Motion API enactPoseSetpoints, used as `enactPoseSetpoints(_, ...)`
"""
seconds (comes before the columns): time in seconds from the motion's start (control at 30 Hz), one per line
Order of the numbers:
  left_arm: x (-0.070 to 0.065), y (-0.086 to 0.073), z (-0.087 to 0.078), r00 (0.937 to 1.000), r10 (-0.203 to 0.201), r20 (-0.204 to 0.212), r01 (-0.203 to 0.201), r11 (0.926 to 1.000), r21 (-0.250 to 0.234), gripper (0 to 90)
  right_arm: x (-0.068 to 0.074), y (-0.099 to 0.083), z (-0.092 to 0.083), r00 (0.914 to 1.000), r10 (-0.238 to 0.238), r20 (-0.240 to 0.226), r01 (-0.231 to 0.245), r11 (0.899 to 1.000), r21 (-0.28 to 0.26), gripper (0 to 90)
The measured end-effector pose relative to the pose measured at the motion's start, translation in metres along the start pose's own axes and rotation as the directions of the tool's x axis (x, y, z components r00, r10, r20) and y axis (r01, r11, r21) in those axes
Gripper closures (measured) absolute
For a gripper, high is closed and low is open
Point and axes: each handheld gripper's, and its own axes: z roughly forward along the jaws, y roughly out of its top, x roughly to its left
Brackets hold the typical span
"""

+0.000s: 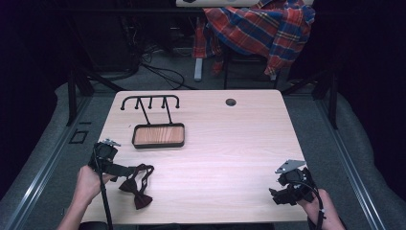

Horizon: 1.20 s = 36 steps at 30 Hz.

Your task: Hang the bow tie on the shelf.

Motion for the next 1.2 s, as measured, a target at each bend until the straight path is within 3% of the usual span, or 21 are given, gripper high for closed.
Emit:
enactPoseSetpoints(0.17,0.005,-0.001,0.003,0.9991,-0.025,0.034,0.026,0.9996,-0.014,0.3,0.0,-0.001,0.0,1.0,0.002,0.0,-0.002,1.0,-0.009,15.0)
enactPoseSetpoints(0.33,0.009,-0.003,0.006,0.9988,-0.044,0.021,0.044,0.9989,-0.013,0.1,0.002,0.0,-0.001,0.9999,-0.006,0.014,0.006,1.0,0.0,15.0)
enactPoseSetpoints(0.5,0.008,-0.001,0.013,0.9995,-0.032,0.007,0.032,0.9995,0.009,1.1,0.002,0.002,0.001,0.9999,-0.013,0.011,0.013,1.0,0.012,15.0)
enactPoseSetpoints(0.83,-0.002,0.011,0.034,0.9994,0.035,-0.007,-0.034,0.9959,0.084,9.5,0.003,0.001,0.001,0.9998,-0.016,0.012,0.016,1.0,0.016,15.0)
enactPoseSetpoints(1.0,-0.007,0.014,0.043,0.997,0.076,-0.017,-0.073,0.9885,0.133,18.5,0.002,0.001,0.001,0.9998,-0.017,0.011,0.017,1.0,0.015,15.0)
enactPoseSetpoints(1.2,-0.011,0.016,0.046,0.994,0.104,-0.035,-0.097,0.9831,0.155,35.2,0.003,0.002,0.002,0.9998,-0.018,0.01,0.018,1.0,0.022,15.0)
